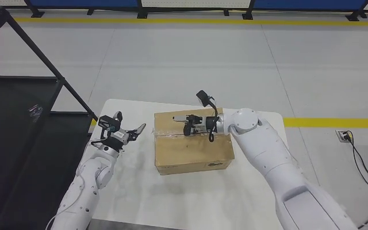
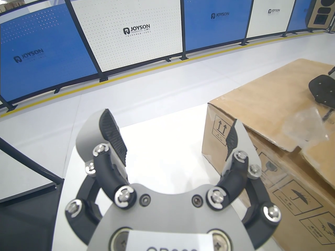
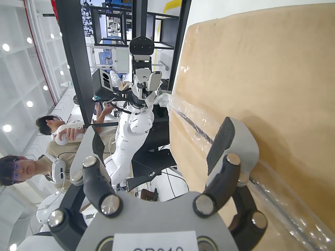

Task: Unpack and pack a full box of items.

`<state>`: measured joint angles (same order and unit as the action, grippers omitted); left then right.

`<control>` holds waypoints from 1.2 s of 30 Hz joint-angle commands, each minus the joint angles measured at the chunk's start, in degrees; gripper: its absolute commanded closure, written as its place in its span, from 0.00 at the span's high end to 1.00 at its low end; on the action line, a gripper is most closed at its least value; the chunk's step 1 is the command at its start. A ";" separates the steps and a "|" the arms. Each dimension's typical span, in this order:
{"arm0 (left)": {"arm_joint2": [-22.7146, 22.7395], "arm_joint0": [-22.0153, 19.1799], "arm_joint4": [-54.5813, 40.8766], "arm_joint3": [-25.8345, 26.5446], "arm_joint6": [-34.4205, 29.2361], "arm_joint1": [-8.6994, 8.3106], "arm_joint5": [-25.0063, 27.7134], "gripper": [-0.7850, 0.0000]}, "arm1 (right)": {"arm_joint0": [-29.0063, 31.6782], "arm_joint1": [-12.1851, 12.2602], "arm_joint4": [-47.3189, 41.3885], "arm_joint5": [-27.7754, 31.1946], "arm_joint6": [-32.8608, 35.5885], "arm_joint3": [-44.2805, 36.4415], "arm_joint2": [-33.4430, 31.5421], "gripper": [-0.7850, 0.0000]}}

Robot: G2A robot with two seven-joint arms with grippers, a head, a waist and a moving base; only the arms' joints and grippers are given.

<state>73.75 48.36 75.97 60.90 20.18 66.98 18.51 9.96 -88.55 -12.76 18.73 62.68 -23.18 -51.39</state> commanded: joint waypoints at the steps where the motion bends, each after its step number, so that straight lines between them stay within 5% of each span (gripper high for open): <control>1: 0.07 -0.03 0.01 0.00 0.00 0.01 0.08 1.00 | 0.44 0.82 1.40 -1.35 -0.77 -1.57 -0.52 1.00; 24: -0.08 -1.87 0.80 -0.78 -0.54 0.27 0.87 1.00 | 19.08 12.47 11.33 -15.21 -3.80 -32.42 -18.71 1.00; 29: -0.26 -2.38 1.23 -0.82 -0.66 0.35 0.83 1.00 | 21.69 13.66 12.34 -18.27 -4.32 -34.37 -21.11 1.00; 36: -0.10 -2.46 1.51 -0.84 -0.79 0.35 0.74 1.00 | 24.55 14.88 9.77 -15.19 -6.89 -35.19 -25.26 1.00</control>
<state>73.64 45.90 77.45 60.03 19.46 67.33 19.29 34.10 -73.83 -2.53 2.97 56.11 -58.22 -76.01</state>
